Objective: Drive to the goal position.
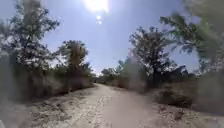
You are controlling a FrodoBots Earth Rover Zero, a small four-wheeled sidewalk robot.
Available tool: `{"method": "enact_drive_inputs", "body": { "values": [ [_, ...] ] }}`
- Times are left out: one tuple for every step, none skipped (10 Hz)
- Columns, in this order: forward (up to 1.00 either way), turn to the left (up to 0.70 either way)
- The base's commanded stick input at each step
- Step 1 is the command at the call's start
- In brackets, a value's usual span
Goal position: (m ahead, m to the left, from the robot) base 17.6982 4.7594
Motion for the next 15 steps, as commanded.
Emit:
{"method": "enact_drive_inputs", "body": {
  "values": [
    [0.7,0.0],
    [0.7,0.0],
    [0.7,0.0],
    [0.7,0.0],
    [0.7,0.0],
    [0.7,0.0],
    [0.7,0.0],
    [0.7,0.0],
    [0.7,0.0],
    [0.7,0.0],
    [0.7,0.0],
    [0.7,0.0],
    [0.7,0.0],
    [0.7,0.0],
    [0.7,0.0]
  ]
}}
